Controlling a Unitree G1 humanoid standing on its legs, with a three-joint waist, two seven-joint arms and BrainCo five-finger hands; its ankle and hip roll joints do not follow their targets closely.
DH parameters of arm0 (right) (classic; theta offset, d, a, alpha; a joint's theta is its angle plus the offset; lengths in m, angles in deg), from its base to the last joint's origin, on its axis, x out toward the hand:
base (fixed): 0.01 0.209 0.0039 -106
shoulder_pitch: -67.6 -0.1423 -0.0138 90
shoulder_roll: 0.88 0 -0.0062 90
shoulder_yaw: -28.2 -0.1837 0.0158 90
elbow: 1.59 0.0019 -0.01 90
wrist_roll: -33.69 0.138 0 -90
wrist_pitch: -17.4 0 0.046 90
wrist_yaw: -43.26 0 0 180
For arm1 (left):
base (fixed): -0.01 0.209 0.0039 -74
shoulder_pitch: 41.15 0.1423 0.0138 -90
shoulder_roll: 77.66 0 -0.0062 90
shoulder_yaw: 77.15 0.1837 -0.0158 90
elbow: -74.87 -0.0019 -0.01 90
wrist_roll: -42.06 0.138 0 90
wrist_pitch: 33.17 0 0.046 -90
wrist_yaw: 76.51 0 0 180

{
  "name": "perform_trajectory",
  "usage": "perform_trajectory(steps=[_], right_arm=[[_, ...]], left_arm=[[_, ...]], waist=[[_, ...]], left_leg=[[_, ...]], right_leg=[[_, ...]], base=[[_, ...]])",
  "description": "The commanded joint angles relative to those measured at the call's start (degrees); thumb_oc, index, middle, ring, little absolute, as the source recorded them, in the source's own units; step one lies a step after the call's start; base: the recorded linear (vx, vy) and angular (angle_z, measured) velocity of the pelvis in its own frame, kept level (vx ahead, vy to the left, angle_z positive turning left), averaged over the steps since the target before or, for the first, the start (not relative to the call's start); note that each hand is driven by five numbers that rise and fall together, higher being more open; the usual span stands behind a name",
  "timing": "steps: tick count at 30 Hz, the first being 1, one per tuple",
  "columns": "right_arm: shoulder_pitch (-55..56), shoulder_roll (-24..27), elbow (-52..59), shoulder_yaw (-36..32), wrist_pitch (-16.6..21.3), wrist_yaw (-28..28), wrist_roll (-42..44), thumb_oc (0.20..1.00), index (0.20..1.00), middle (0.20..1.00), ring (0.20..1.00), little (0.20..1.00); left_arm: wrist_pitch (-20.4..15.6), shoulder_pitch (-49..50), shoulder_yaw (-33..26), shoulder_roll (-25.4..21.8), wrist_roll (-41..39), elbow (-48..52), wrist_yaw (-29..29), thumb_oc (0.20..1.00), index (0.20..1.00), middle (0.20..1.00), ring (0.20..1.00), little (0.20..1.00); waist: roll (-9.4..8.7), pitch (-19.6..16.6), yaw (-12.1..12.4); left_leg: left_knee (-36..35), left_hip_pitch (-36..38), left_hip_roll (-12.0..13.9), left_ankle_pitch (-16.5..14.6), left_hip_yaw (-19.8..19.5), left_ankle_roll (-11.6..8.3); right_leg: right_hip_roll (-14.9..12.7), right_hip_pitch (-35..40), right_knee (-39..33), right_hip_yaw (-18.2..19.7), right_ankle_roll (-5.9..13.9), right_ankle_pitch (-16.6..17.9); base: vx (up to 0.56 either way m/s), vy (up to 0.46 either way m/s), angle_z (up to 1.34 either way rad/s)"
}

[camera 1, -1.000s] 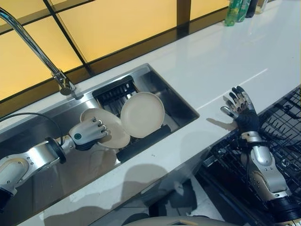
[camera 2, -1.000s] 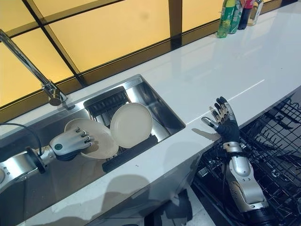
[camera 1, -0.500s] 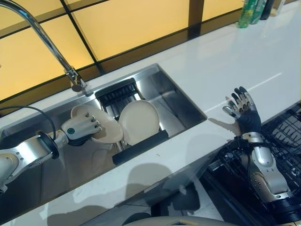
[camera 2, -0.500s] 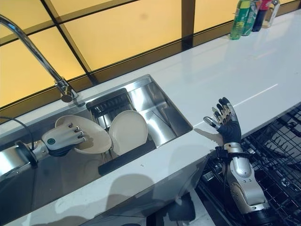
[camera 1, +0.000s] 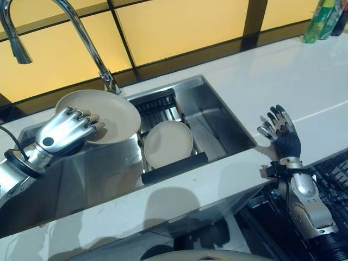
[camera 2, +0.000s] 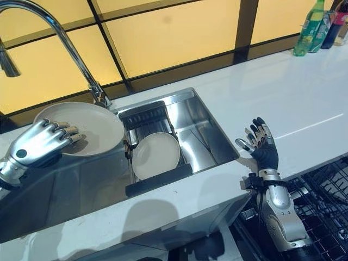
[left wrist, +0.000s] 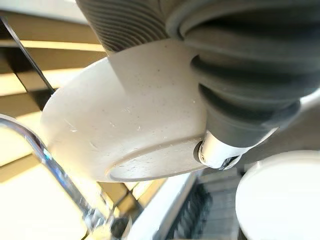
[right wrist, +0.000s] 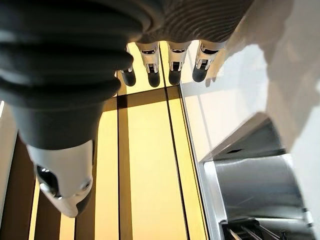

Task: Pick up plates and place into dishwasher.

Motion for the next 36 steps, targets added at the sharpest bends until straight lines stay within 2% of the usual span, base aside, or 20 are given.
perform_trajectory(steps=[1,4,6,10,13,17,20,24,28,36], right_arm=[[-4.2,1.6,6.0,-0.6,4.8,-1.5,-3.3,1.0,1.0,1.0,1.0,1.0],[-6.4,1.8,8.0,-0.4,5.5,-2.2,-5.0,1.0,1.0,1.0,1.0,1.0],[-7.8,1.4,9.4,0.2,5.5,-3.3,-6.7,1.0,1.0,1.0,1.0,1.0],[-10.2,0.8,11.1,2.0,4.2,-5.7,-9.5,1.0,1.0,1.0,1.0,1.0],[-11.8,0.6,11.6,3.3,3.8,-7.6,-12.4,1.0,1.0,1.0,1.0,1.0],[-14.6,1.5,13.3,4.9,3.2,-10.5,-15.5,1.0,1.0,1.0,1.0,1.0],[-16.0,2.3,13.9,5.9,2.8,-14.0,-16.7,1.0,1.0,1.0,1.0,1.0],[-17.7,4.9,15.4,7.0,2.4,-18.3,-17.0,1.0,1.0,1.0,1.0,1.0],[-18.9,5.9,17.0,8.0,2.6,-20.7,-16.7,1.0,1.0,1.0,1.0,1.0],[-22.4,7.0,18.2,9.9,2.2,-21.9,-18.1,1.0,1.0,1.0,1.0,1.0]], left_arm=[[-2.5,-4.7,-3.9,2.4,-10.1,0.4,-1.5,0.2,0.2,0.2,0.2,0.2],[-4.7,-8.3,-0.4,6.3,-16.8,1.8,2.1,0.2,0.2,0.2,0.2,0.2],[-6.9,-11.1,1.8,10.1,-23.3,3.6,7.4,0.2,0.2,0.2,0.2,0.2],[-8.8,-15.0,5.3,15.8,-31.3,8.0,15.8,0.2,0.2,0.2,0.2,0.2],[-8.4,-17.8,7.6,19.0,-41.9,10.4,25.2,0.2,0.2,0.2,0.2,0.2],[-4.0,-20.5,11.2,24.2,-58.6,14.6,40.3,0.2,0.2,0.2,0.2,0.2],[-1.0,-21.3,12.6,26.7,-65.9,17.2,47.3,0.2,0.2,0.2,0.2,0.2],[2.0,-22.5,13.1,27.5,-70.6,18.9,50.5,0.2,0.2,0.2,0.2,0.2],[3.0,-22.6,13.4,27.6,-71.4,19.5,51.5,0.2,0.2,0.2,0.2,0.2],[3.9,-23.2,13.6,26.7,-72.6,19.6,53.4,0.2,0.2,0.2,0.2,0.2]], waist=[[-0.35,-2.5,1.3],[-1.11,-2.9,1.4],[-1.71,-3.3,1.6],[-2.6,-3.9,1.9],[-3.06,-4.2,2.1],[-3.78,-4.4,2.3],[-4.07,-4.5,2.3],[-4.56,-4.7,2.2],[-4.79,-4.7,2.2],[-4.79,-5.1,2.5]], left_leg=[[0.1,3.0,2.2,-6.6,2.4,-1.58],[0.1,3.2,2.4,-6.9,2.4,-1.57],[0.1,3.3,2.5,-7.0,2.2,-1.53],[0.1,3.6,2.7,-7.1,2.1,-1.53],[0.1,3.9,2.7,-7.3,2.0,-1.52],[0.1,4.2,2.8,-7.3,1.9,-1.44],[0.1,4.5,2.8,-7.4,1.9,-1.41],[0.1,4.6,2.9,-7.5,2.1,-1.47],[0.1,4.7,2.9,-7.6,2.2,-1.42],[0.1,4.9,2.7,-7.6,2.1,-1.24]], right_leg=[[-3.3,-8.4,4.8,-1.5,3.81,3.3],[-2.9,-8.2,4.6,-1.2,3.77,3.2],[-2.5,-8.0,4.4,-1.1,3.73,3.1],[-1.9,-7.5,4.2,-0.9,3.54,3.0],[-1.6,-7.1,4.1,-0.8,3.44,3.0],[-1.1,-6.8,4.0,-0.7,3.24,2.9],[-0.8,-6.6,4.0,-0.5,3.11,3.0],[-0.5,-6.4,3.7,-0.2,3.04,3.0],[-0.4,-6.3,3.5,0.0,2.95,3.1],[-0.5,-6.0,3.3,0.1,2.85,3.1]], base=[[-0.03,-0.044,0.0],[-0.02,-0.042,0.0],[-0.02,-0.047,0.0],[-0.02,-0.04,0.0],[-0.02,-0.036,-0.01],[-0.02,-0.041,0.0],[-0.02,-0.036,0.0],[-0.02,-0.036,-0.01],[-0.02,-0.029,-0.04],[0.0,-0.007,-0.02]])
